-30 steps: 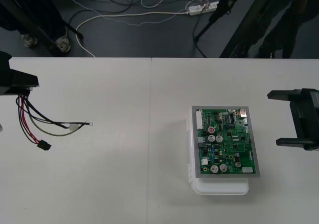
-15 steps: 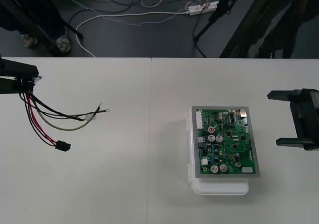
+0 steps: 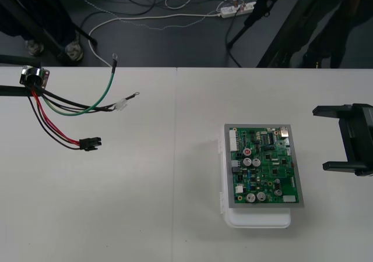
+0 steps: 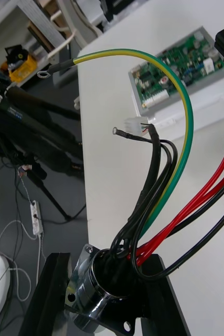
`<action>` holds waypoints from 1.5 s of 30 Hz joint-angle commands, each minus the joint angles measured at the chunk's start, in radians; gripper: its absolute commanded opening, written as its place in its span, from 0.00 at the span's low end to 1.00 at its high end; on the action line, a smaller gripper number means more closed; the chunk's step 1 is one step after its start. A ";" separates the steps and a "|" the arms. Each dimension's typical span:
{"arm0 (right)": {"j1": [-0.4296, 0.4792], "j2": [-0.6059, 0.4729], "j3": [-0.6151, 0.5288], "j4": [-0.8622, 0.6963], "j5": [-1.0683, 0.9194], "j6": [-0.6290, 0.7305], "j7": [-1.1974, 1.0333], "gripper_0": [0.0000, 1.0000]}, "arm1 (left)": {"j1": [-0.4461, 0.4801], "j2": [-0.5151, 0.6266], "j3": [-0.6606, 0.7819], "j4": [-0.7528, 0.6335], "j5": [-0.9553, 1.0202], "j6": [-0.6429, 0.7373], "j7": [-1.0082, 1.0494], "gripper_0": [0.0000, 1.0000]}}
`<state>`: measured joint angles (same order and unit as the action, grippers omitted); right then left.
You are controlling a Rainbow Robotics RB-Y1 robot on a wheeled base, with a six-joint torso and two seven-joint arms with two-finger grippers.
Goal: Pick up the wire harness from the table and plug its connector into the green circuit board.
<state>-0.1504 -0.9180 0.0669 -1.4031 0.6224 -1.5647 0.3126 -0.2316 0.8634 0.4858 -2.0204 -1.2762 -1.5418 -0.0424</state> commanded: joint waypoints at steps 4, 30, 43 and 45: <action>-0.015 -0.005 -0.010 -0.022 0.004 -0.006 -0.061 1.00 | -0.045 -0.084 -0.093 0.095 0.143 0.065 0.111 0.00; -0.015 -0.019 -0.030 -0.027 0.004 -0.006 -0.104 1.00 | 0.066 -0.307 -0.328 0.127 0.265 0.042 0.426 0.00; -0.014 -0.021 -0.030 -0.027 0.013 -0.006 -0.121 1.00 | 0.123 -0.382 -0.478 0.131 0.255 0.037 0.628 0.00; -0.014 -0.019 -0.030 -0.027 0.014 -0.006 -0.121 1.00 | 0.124 -0.388 -0.493 0.131 0.250 0.038 0.664 0.00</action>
<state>-0.1504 -0.9181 0.0659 -1.4052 0.6290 -1.5647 0.2501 -0.1257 0.5097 0.0281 -1.8809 -1.0201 -1.5274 0.5004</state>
